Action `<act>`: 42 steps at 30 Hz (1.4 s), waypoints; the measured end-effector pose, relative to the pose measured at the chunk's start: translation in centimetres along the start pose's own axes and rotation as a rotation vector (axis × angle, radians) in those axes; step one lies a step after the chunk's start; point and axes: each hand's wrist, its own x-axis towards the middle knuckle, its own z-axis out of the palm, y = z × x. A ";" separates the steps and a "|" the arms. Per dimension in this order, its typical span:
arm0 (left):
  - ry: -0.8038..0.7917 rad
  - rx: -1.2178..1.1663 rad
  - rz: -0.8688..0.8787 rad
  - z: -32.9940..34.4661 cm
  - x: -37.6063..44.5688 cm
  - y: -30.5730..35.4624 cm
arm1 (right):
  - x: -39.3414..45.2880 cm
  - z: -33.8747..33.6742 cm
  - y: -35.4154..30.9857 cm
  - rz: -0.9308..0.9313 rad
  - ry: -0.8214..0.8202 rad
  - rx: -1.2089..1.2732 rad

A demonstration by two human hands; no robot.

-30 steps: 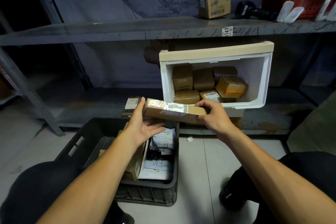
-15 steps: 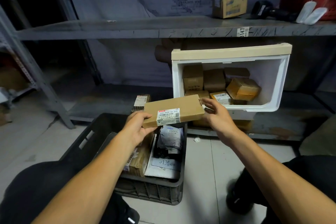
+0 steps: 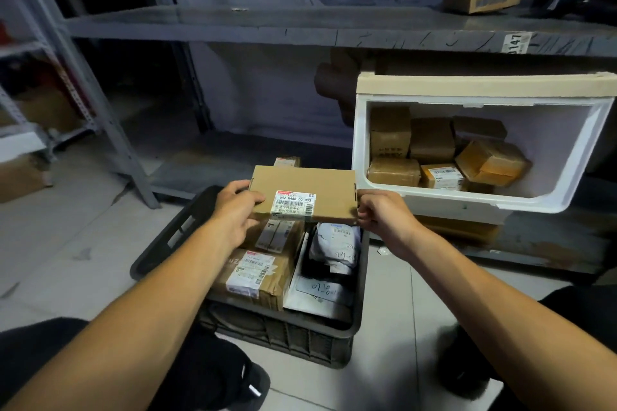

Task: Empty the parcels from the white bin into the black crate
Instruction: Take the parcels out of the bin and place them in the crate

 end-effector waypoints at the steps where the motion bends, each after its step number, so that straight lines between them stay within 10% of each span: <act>1: 0.017 0.014 0.006 -0.4 0.6 -0.2 | 0.5 0.6 0.2 0.004 -0.015 -0.014; 42: 0.062 0.499 -0.122 -2.6 24.0 -9.4 | 22.3 13.2 12.4 0.422 0.103 0.097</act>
